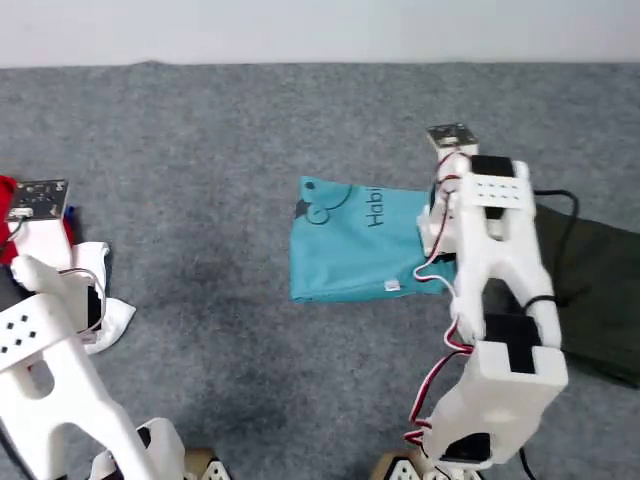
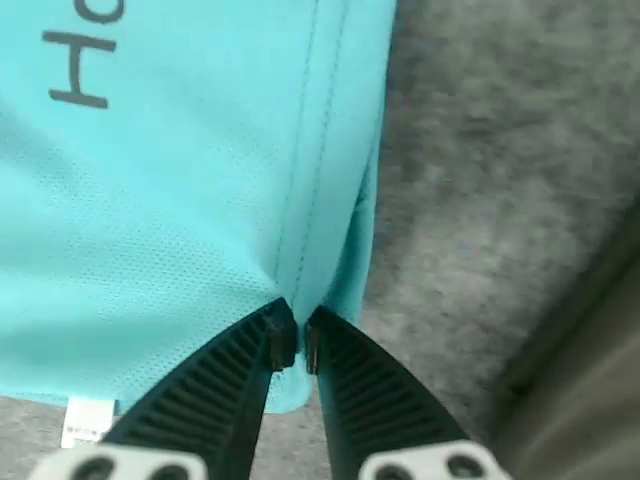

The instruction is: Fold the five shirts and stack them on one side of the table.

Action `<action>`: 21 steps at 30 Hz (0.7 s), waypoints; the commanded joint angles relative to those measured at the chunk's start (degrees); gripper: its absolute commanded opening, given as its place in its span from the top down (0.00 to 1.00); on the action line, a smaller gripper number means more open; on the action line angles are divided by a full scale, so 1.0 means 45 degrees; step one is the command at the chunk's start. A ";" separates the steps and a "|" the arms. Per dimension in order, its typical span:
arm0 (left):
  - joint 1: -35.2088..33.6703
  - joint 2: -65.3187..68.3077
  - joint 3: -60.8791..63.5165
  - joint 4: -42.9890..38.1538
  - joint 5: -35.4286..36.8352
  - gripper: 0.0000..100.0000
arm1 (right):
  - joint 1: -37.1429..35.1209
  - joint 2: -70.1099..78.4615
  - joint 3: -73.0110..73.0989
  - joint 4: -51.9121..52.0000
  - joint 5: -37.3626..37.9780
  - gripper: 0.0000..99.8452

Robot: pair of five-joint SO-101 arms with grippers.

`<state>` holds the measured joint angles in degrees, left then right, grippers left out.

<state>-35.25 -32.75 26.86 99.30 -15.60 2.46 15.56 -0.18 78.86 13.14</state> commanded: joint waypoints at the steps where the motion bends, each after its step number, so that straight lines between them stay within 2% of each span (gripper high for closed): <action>1: 0.0000 -0.0352 -0.0088 0.0078 -0.0059 1.00 | 0.0127 -0.0381 -0.0606 0.0088 0.0234 0.99; 3: 0.0000 -0.0352 -0.0088 0.0078 -0.0059 1.00 | -0.0127 -0.0361 -0.0625 0.0088 0.0234 0.98; 9: 0.0000 -0.0352 -0.0107 0.0117 -0.0059 1.00 | -0.0947 -0.0869 -0.1465 0.1534 -0.0410 0.83; 11: 0.0000 -0.0352 -0.0088 0.0117 -0.0059 1.00 | -0.1436 -0.1045 -0.1954 0.1885 -0.0586 0.82; 16: -0.0020 -0.0352 -0.0107 0.0117 -0.0059 1.00 | -0.2784 -0.1026 -0.2618 0.1573 -0.0645 0.88; 20: -0.0039 -0.0371 -0.0107 0.0137 -0.0078 1.00 | -0.3722 -0.0928 -0.2637 -0.0029 -0.0664 0.99; 21: -0.0039 -0.0371 -0.0107 0.0137 -0.0078 1.00 | -0.3917 -0.0830 -0.2657 -0.0557 -0.0664 0.99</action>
<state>-35.25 -32.75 26.86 99.30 -15.60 -12.48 14.33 -9.05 81.41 10.68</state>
